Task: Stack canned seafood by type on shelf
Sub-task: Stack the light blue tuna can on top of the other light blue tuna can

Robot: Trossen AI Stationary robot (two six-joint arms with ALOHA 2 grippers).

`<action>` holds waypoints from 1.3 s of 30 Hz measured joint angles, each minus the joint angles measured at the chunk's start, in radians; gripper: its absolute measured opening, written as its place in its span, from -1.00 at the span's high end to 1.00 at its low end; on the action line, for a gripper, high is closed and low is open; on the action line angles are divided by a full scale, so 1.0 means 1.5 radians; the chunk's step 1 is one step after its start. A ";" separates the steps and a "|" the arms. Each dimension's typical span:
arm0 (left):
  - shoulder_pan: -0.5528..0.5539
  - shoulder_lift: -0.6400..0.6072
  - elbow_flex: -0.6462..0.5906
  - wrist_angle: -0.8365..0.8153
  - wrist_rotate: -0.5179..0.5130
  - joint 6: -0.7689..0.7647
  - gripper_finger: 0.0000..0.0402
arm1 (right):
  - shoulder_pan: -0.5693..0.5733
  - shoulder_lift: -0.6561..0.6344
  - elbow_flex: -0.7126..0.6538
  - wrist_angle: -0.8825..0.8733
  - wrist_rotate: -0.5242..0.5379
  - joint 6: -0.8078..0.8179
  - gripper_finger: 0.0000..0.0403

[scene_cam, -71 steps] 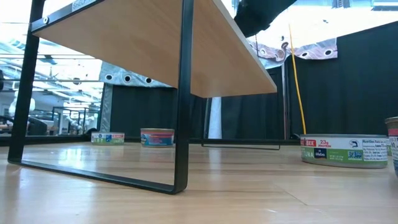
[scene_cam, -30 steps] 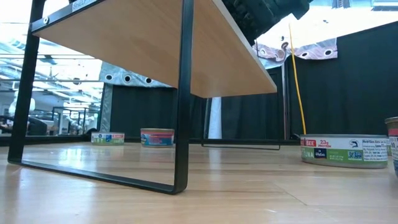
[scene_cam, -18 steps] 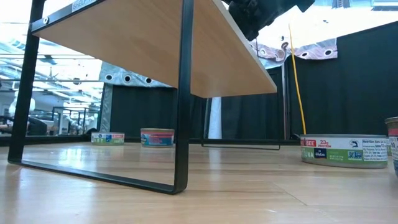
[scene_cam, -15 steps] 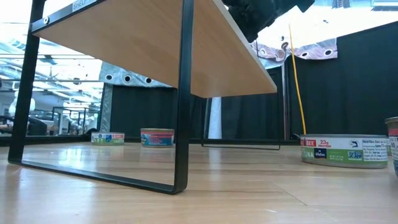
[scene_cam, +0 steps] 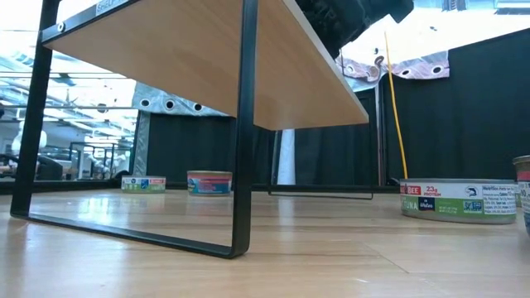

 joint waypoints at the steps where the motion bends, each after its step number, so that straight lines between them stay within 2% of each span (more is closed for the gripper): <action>1: 0.006 0.004 0.000 0.007 -0.017 0.007 0.40 | 0.000 0.000 0.000 -0.004 0.001 0.001 0.53; 4: 0.020 0.018 0.001 0.002 -0.036 0.007 0.41 | 0.000 -0.005 0.000 -0.008 0.016 0.003 0.53; 9: 0.063 0.051 0.000 0.083 -0.031 -0.005 0.41 | 0.006 -0.043 0.000 -0.031 0.094 0.021 0.53; 11: 0.101 0.062 0.001 0.124 0.005 -0.004 0.41 | 0.011 -0.067 0.000 -0.050 0.115 0.032 0.53; 13: 0.160 0.071 0.018 0.128 0.115 -0.014 0.44 | 0.017 -0.096 0.000 -0.073 0.126 0.046 0.53; 17: 0.305 0.090 0.048 0.134 0.432 0.001 0.60 | 0.033 -0.149 0.000 -0.139 0.127 0.081 0.53; 19: 0.371 0.107 0.057 0.135 0.527 0.027 0.71 | 0.042 -0.167 0.000 -0.172 0.127 0.098 0.53; 20: 0.402 0.116 0.058 0.137 0.553 0.041 0.76 | 0.046 -0.174 0.000 -0.181 0.127 0.103 0.53; 22: 0.456 0.133 0.058 0.138 0.564 0.073 0.87 | 0.056 -0.181 0.000 -0.212 0.127 0.108 0.53; 25: 0.494 0.153 0.058 0.137 0.528 0.103 0.97 | 0.065 -0.181 0.000 -0.226 0.126 0.110 0.53; 30: 0.506 0.186 0.042 0.122 0.529 0.096 0.94 | 0.070 -0.181 0.000 -0.227 0.126 0.104 0.53; 33: 0.511 0.232 0.041 0.108 0.549 0.098 0.93 | 0.070 -0.181 0.000 -0.228 0.126 0.102 0.53; 39: 0.524 0.331 0.041 0.094 0.649 0.099 0.92 | 0.070 -0.181 0.000 -0.240 0.126 0.107 0.53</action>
